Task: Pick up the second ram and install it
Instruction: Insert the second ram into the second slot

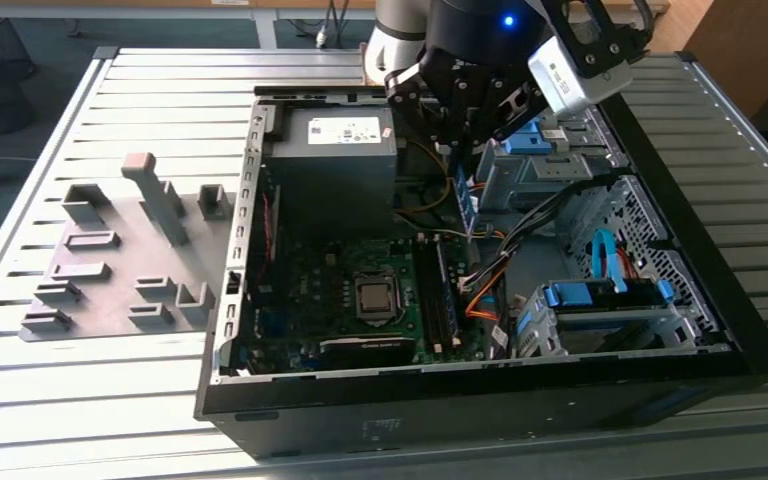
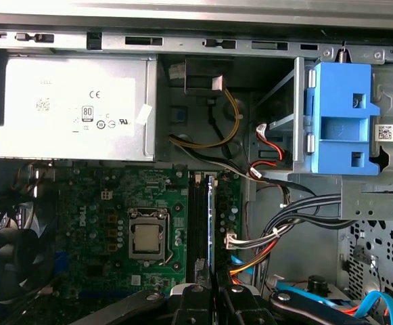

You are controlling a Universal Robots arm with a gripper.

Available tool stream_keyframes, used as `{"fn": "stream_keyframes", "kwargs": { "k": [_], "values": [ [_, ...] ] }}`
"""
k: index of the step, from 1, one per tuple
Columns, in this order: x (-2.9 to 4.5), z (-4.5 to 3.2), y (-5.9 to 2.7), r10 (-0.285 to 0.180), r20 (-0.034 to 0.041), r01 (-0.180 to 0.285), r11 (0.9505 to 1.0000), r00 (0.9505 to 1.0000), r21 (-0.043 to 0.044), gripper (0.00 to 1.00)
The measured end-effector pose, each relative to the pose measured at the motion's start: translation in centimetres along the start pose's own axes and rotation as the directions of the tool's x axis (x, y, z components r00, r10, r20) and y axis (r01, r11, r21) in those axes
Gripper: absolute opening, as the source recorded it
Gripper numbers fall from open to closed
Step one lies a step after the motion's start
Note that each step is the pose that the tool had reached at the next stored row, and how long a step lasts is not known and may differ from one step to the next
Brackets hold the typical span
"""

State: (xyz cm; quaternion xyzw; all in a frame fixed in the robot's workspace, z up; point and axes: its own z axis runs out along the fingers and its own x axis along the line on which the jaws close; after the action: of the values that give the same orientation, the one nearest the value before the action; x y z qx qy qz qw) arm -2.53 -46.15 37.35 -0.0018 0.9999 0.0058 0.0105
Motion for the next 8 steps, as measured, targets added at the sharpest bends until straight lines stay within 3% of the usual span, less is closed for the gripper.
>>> {"fn": "stream_keyframes", "kwargs": {
  "k": [8],
  "values": [
    [0.01, 0.07, 0.0, 0.001, -0.0007, -0.001, 1.0, 1.0, -0.0002, 0.14]
  ]
}}
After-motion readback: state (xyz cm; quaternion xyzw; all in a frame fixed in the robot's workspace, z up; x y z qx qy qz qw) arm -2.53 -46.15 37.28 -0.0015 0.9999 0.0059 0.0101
